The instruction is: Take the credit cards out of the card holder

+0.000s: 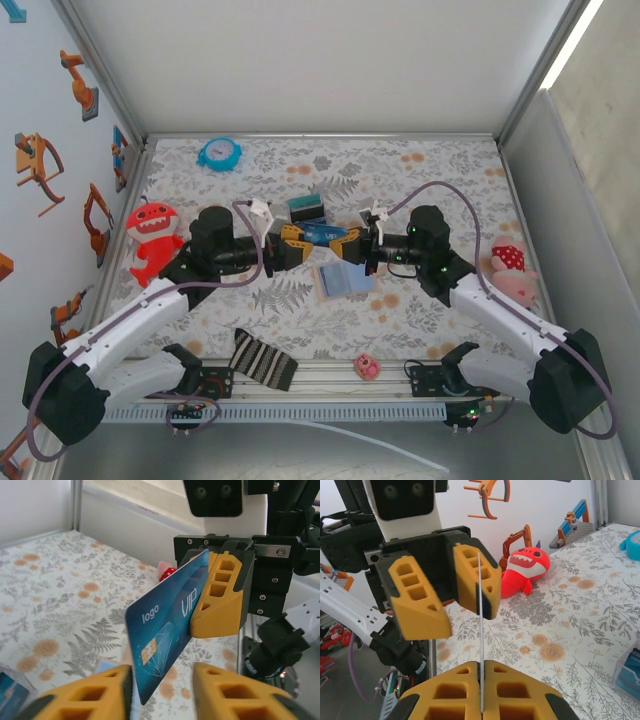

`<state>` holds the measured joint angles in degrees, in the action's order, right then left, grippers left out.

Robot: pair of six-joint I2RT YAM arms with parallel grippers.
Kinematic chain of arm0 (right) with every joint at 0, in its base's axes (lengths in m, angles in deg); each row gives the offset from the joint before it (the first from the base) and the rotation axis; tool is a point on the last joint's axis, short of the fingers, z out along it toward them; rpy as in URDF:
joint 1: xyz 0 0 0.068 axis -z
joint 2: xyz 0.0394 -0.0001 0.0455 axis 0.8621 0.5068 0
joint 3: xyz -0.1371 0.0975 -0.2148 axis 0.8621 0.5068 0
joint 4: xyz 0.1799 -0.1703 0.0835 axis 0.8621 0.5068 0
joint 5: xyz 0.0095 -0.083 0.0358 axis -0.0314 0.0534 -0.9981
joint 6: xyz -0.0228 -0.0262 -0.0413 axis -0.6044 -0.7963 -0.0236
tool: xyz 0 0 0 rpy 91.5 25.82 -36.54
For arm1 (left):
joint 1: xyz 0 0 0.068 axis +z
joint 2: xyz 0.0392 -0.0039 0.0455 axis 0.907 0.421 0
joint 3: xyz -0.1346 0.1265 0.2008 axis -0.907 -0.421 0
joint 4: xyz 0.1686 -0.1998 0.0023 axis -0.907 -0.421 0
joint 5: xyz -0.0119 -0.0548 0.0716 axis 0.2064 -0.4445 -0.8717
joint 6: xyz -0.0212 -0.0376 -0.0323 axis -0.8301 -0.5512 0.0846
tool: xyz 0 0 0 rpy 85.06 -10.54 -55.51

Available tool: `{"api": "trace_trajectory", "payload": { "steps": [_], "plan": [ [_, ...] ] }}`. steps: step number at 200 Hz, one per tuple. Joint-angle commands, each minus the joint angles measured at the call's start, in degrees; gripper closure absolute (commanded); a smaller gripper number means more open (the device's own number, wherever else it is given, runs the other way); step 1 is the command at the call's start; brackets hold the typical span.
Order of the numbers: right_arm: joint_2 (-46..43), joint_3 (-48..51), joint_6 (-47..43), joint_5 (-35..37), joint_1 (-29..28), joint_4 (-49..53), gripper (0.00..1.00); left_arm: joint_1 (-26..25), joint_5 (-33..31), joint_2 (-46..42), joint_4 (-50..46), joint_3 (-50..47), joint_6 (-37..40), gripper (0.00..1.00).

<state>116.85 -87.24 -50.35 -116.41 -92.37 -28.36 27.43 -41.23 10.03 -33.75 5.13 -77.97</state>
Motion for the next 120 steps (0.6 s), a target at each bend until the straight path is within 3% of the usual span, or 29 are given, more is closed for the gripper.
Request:
{"api": "trace_trajectory", "payload": {
  "steps": [1,19,49,120],
  "plan": [
    [-1.2,-2.4,-3.5,0.2,0.1,4.7,1.00,0.0,1.8,-0.1,-4.4,4.7,3.6,0.53],
    [-1.4,-3.5,-5.9,0.6,0.0,9.8,1.00,0.0,1.8,0.2,-7.8,7.6,6.6,0.44],
    [-1.8,-5.2,-9.2,1.7,0.1,16.9,1.00,0.0,0.7,2.1,-16.2,13.8,11.8,0.40],
    [-1.9,-5.9,-10.0,0.7,0.0,19.2,1.00,-0.7,3.6,13.4,-33.8,26.8,20.2,0.28]
  ]
}}
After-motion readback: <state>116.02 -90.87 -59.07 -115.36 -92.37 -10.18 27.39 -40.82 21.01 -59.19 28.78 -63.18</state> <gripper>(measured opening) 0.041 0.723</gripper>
